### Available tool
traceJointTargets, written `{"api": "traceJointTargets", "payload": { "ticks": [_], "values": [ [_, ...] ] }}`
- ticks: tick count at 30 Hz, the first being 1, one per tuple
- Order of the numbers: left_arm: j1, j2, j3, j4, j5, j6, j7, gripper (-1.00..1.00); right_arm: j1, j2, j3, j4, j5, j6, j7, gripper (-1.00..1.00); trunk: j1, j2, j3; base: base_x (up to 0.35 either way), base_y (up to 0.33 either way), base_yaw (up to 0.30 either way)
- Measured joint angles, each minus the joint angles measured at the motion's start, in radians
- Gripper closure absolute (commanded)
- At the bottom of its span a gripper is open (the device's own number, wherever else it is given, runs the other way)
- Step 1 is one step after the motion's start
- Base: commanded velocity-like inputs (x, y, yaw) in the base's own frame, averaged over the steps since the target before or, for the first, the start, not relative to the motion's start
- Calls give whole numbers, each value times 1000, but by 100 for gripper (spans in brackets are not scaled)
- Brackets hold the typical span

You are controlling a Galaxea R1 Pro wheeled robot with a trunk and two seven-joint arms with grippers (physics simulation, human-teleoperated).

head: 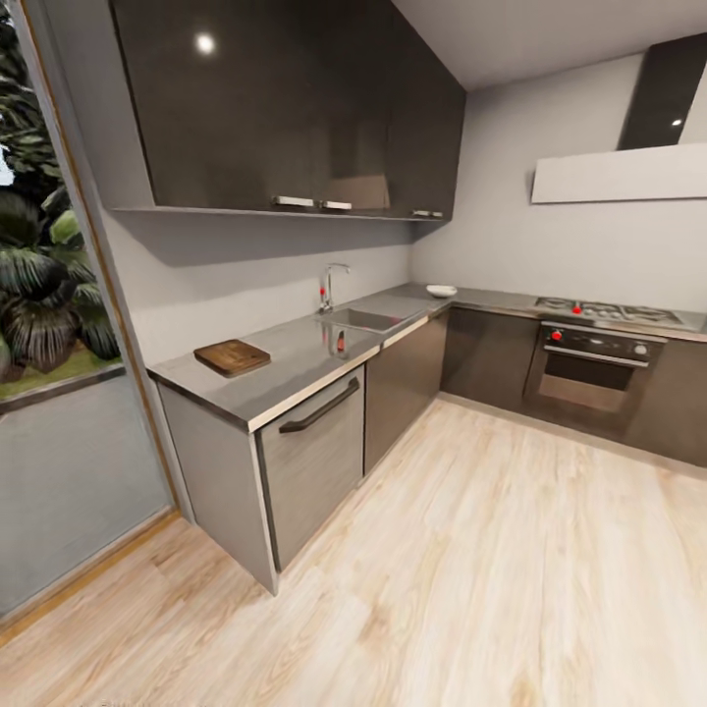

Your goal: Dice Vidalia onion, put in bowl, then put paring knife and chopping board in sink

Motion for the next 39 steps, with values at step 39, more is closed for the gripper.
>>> {"api": "traceJointTargets", "payload": {
  "ticks": [39],
  "values": [
    [0,1,0,0,1,0,1,-100,0,0,1,0,0,0,0,-100,0,0,0,129,33,57]
  ]
}}
